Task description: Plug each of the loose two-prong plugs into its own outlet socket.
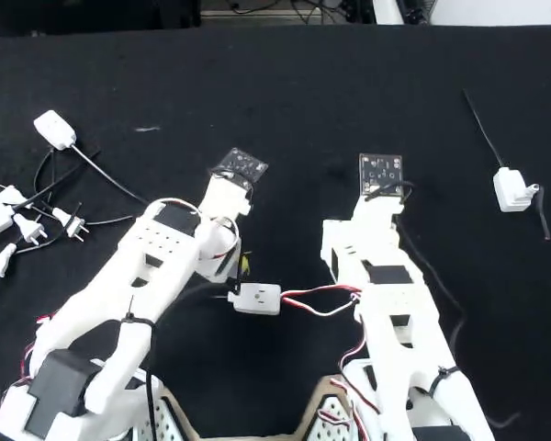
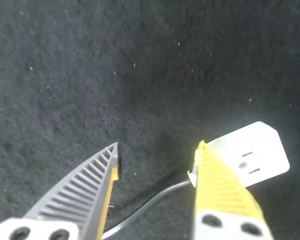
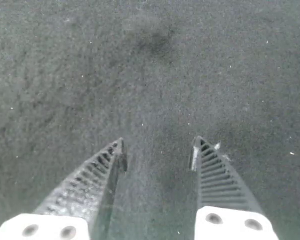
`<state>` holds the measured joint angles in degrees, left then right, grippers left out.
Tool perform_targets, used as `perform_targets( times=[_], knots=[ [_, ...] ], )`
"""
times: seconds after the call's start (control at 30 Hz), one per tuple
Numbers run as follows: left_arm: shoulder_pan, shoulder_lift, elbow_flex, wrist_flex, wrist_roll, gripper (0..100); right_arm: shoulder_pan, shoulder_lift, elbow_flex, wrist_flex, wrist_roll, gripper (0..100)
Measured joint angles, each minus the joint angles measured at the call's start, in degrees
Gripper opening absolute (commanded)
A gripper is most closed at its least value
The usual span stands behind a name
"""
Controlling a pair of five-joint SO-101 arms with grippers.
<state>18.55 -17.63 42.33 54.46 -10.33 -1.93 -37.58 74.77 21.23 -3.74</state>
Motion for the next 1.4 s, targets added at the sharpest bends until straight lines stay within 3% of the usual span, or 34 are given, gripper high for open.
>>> perform_targets(
  times=[0.47,0.87,1.03,1.2,1.3,1.4],
  knots=[
    [2.5,0.0,1.7,0.5,0.0,24,0.0,0.0,0.0,0.0,0.0,19.8],
    [2.2,0.0,12.7,-16.2,-0.2,24,0.0,0.0,0.0,0.0,0.0,19.8],
    [-2.8,0.0,12.7,-18.8,-0.2,24,0.0,0.0,0.0,0.0,0.0,19.8],
    [-9.3,-1.4,5.4,-8.2,-0.1,24,0.0,0.0,0.0,0.0,0.0,19.8],
    [-8.7,-3.8,1.0,3.5,-2.2,24,0.0,0.0,0.0,0.0,0.0,19.8],
    [-4.7,-6.4,0.8,12.6,-9.7,24,0.0,0.0,0.0,0.0,0.0,19.8]
  ],
)
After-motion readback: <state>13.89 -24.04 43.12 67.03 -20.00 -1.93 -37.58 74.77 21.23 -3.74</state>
